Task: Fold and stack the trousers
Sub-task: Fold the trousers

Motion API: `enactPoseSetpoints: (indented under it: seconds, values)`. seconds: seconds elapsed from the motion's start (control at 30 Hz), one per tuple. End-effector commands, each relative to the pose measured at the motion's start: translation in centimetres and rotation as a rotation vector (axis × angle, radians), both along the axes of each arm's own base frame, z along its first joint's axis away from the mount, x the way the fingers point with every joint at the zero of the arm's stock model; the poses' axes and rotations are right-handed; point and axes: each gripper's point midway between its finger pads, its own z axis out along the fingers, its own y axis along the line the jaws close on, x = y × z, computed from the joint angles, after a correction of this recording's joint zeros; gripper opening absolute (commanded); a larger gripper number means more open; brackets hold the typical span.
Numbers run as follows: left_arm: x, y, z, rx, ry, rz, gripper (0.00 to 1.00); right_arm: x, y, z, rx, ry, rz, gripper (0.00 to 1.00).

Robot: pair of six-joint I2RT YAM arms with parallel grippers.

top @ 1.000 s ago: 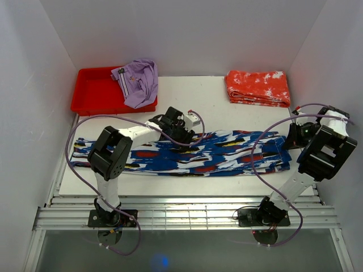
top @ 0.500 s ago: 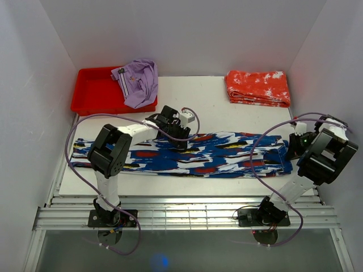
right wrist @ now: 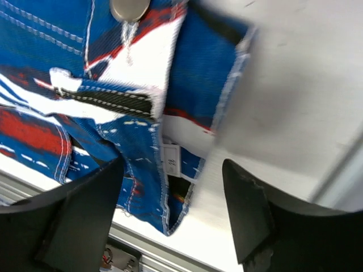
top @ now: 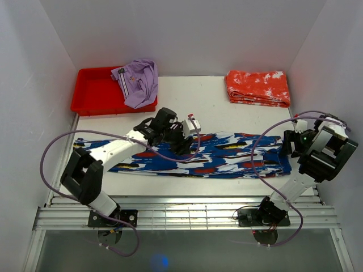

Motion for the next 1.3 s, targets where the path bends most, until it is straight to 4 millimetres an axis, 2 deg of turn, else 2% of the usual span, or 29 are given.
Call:
enactPoseSetpoints:
  seconds: [0.0, 0.1, 0.13, 0.17, 0.2, 0.27, 0.3, 0.37, 0.4, 0.47, 0.5, 0.53, 0.57, 0.6, 0.63, 0.67, 0.7, 0.83, 1.0, 1.1, 1.27]
  values:
    - [-0.3, 1.6, 2.0, -0.004, -0.042, 0.018, 0.62, 1.8, -1.7, 2.9, -0.062, -0.087, -0.009, 0.80]
    - [1.2, 4.0, 3.4, -0.057, 0.030, 0.156, 0.64, 1.4, -1.5, 2.3, -0.051, -0.075, -0.009, 0.81]
    - [2.3, 6.1, 3.6, -0.066, 0.070, 0.226, 0.64, 1.3, -1.4, 2.0, -0.040, -0.067, -0.011, 0.81]
    - [3.1, 7.2, 4.2, -0.078, 0.091, 0.286, 0.65, 1.3, -1.1, 1.8, -0.019, -0.066, -0.014, 0.81]
    - [4.6, 10.1, 4.2, -0.078, 0.113, 0.387, 0.67, 1.2, -0.8, 1.6, -0.005, -0.061, -0.018, 0.81]
    - [5.6, 13.6, 5.5, -0.119, 0.132, 0.495, 0.70, 1.2, -0.1, 1.1, 0.038, -0.055, -0.026, 0.80]
    - [6.5, 17.8, 5.5, -0.130, 0.164, 0.621, 0.72, 1.2, 0.1, 0.8, 0.048, -0.053, -0.028, 0.79]
    - [6.6, 21.8, 5.6, -0.125, 0.178, 0.729, 0.77, 1.1, 0.2, 0.1, 0.050, -0.042, -0.034, 0.79]
    - [6.2, 26.2, 4.9, -0.099, 0.204, 0.833, 0.78, 1.1, 0.1, -0.3, 0.045, -0.037, -0.034, 0.77]
    - [5.7, 30.2, 3.8, -0.070, 0.232, 0.938, 0.79, 0.8, 0.1, -1.1, 0.042, -0.016, -0.034, 0.73]
    - [4.8, 33.6, 3.2, -0.071, 0.280, 1.041, 0.79, 0.6, 0.2, -1.6, 0.044, -0.002, -0.029, 0.71]
    - [4.3, 35.3, 2.7, -0.064, 0.293, 1.067, 0.79, 0.6, 0.1, -1.9, 0.039, 0.001, -0.027, 0.69]
    - [3.9, 36.6, 1.8, -0.087, 0.340, 1.095, 0.79, 0.3, 0.0, -2.3, 0.029, 0.014, -0.028, 0.57]
    - [3.0, 39.3, 1.7, -0.116, 0.370, 1.174, 0.79, 0.4, -0.2, -2.7, 0.016, 0.020, -0.032, 0.48]
    - [2.6, 40.3, 1.4, -0.128, 0.380, 1.183, 0.79, 0.8, -1.3, -3.1, -0.040, 0.007, -0.038, 0.35]
    - [2.2, 41.3, 1.1, -0.139, 0.397, 1.210, 0.79, 1.0, -2.0, -3.3, -0.069, 0.000, -0.045, 0.10]
    - [1.4, 42.7, 0.4, -0.159, 0.441, 1.251, 0.79, 1.3, -2.7, -3.3, -0.094, -0.004, -0.062, 0.08]
    - [-0.4, 45.1, -1.7, -0.155, 0.489, 1.303, 0.79, 2.5, -5.5, -2.4, -0.181, -0.024, -0.097, 0.08]
    - [-1.6, 47.9, -3.6, -0.145, 0.497, 1.362, 0.79, 3.4, -7.5, -0.7, -0.263, -0.063, -0.089, 0.08]
    - [-2.0, 48.5, -4.7, -0.185, 0.543, 1.381, 0.79, 3.6, -8.0, 0.0, -0.286, -0.076, -0.084, 0.08]
    - [-1.8, 47.8, -6.3, -0.250, 0.597, 1.359, 0.79, 3.3, -8.2, 0.1, -0.300, -0.057, -0.078, 0.08]
